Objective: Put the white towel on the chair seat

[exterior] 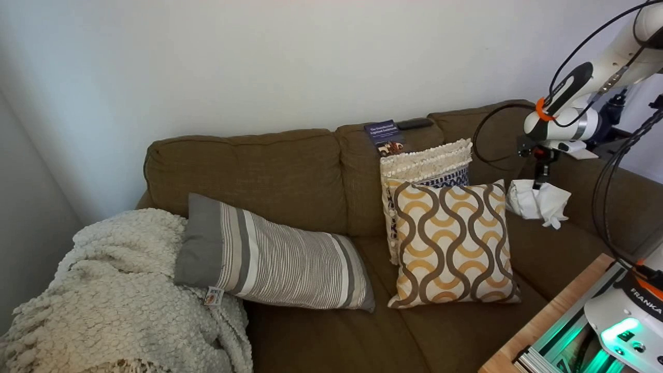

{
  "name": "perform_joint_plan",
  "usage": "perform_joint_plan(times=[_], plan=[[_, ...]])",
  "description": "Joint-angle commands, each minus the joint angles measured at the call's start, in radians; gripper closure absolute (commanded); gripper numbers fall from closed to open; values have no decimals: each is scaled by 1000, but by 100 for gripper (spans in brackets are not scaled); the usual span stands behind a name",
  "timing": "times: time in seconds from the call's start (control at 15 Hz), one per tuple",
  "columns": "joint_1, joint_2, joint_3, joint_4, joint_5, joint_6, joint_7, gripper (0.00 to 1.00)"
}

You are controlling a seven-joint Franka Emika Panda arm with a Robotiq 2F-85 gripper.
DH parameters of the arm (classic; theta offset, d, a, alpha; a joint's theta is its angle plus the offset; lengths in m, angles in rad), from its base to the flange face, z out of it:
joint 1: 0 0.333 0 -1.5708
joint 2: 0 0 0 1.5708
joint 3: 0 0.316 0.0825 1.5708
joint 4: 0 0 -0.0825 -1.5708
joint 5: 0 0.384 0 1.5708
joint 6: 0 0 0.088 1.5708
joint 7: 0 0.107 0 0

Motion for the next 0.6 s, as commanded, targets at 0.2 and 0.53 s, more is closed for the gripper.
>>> perform_joint_plan(times=[0.2, 0.53], plan=[[-28, 101, 16, 97, 133, 22, 21, 97], [-159, 313, 95, 359, 277, -58, -109, 97]])
